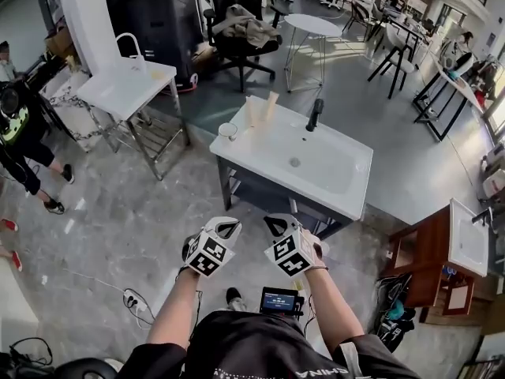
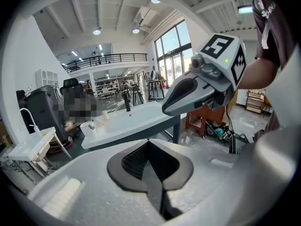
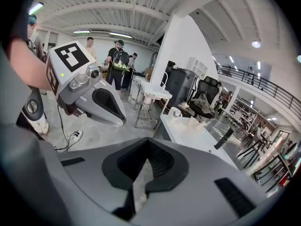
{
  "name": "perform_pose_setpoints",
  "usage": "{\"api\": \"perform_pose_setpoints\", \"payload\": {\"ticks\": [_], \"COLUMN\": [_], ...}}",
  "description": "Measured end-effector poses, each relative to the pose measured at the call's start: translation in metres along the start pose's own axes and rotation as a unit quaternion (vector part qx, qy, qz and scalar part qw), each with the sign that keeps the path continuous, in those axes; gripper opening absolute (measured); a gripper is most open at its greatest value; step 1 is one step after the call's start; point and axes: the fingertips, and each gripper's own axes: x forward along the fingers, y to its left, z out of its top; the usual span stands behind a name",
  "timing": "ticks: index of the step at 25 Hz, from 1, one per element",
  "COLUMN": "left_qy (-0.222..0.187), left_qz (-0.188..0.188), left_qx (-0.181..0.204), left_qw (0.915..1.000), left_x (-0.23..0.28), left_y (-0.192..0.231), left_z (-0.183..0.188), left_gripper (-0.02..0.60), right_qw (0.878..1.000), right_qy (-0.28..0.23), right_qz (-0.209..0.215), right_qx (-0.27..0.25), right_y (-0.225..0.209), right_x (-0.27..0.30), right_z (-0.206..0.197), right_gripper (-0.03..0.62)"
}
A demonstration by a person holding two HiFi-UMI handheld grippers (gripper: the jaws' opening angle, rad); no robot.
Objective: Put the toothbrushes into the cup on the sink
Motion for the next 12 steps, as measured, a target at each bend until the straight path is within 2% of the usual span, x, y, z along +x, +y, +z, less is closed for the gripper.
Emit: {"api": "perform_pose_setpoints", "payload": {"ticks": [12], "left_qy": [0.002], "left_qz": [-0.034], "left_qx": [-0.001], "left_qw": [0.9994], "left_x": [0.05], "left_y": [0.065], "left_z": [-0.007], "left_gripper": [0.005], "right_qw": [0.999], "right_qy": [0.023], "right_qz": [-0.013], "right_qx": [0.026], "right_y": [-0.044], "right_x": [0.067], "right_z": [0.006], "right_gripper": [0.009]}}
